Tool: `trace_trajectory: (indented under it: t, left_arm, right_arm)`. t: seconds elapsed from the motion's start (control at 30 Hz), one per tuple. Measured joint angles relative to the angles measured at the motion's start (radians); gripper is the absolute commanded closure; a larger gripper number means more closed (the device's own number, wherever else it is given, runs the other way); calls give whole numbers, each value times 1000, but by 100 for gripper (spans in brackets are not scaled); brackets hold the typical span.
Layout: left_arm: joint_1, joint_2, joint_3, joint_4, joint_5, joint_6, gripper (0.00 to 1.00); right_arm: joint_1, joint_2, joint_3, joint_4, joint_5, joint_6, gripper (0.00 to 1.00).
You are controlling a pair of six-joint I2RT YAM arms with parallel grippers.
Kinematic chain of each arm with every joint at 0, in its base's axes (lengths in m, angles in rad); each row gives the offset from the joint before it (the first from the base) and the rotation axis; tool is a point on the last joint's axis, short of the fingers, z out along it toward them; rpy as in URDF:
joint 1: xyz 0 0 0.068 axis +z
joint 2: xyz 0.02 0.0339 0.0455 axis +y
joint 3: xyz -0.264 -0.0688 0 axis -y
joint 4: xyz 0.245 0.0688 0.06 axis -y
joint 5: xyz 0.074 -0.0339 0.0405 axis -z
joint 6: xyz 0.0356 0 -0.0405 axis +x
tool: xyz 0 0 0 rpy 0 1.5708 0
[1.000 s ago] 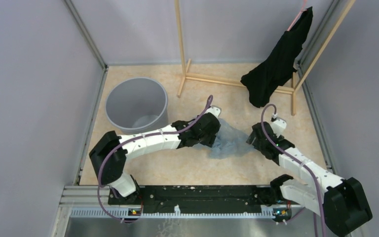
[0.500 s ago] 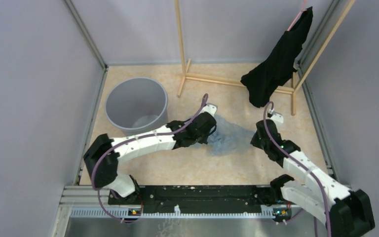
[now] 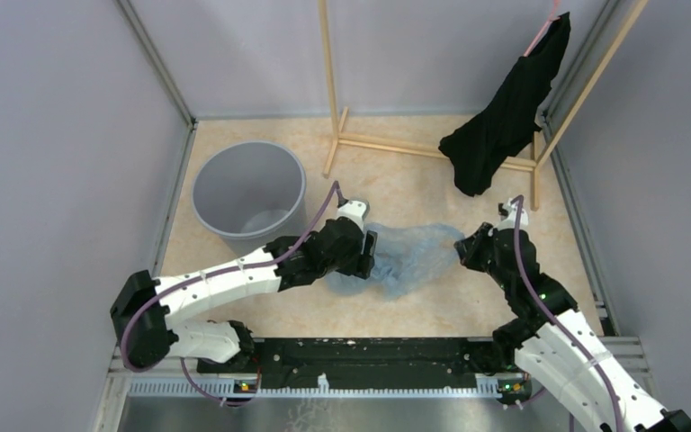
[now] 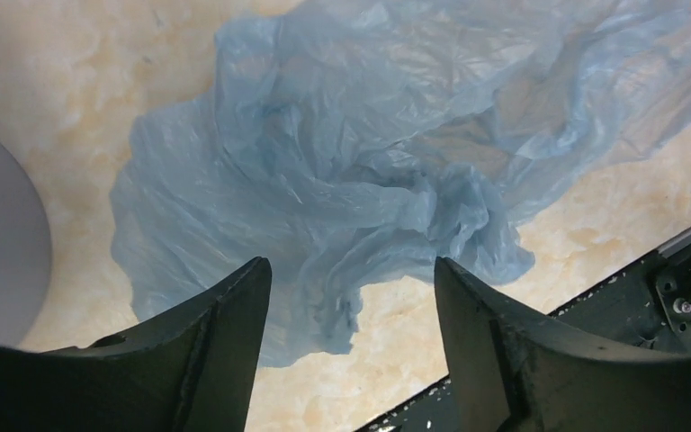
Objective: Put the trash bags into the trash bin
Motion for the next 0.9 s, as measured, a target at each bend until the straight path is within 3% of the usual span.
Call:
trace_trajectory:
  t: [0.3, 0.5, 0.6, 0.8, 0.9]
  left_arm:
    - [0, -14, -70, -25, 127, -82, 26]
    - [0, -52, -157, -53, 132, -119, 13]
    - [0, -52, -158, -57, 122, -126, 25]
    - [0, -37, -159, -38, 82, -124, 77]
    - [0, -3, -143, -35, 67, -106, 85]
  right_arm:
    - [0, 13, -1, -18, -35, 9, 100]
    - [0, 13, -1, -23, -41, 9, 100]
    - [0, 13, -1, -25, -44, 9, 100]
    - [0, 13, -1, -31, -51, 10, 100]
    - [0, 13, -1, -40, -50, 26, 100]
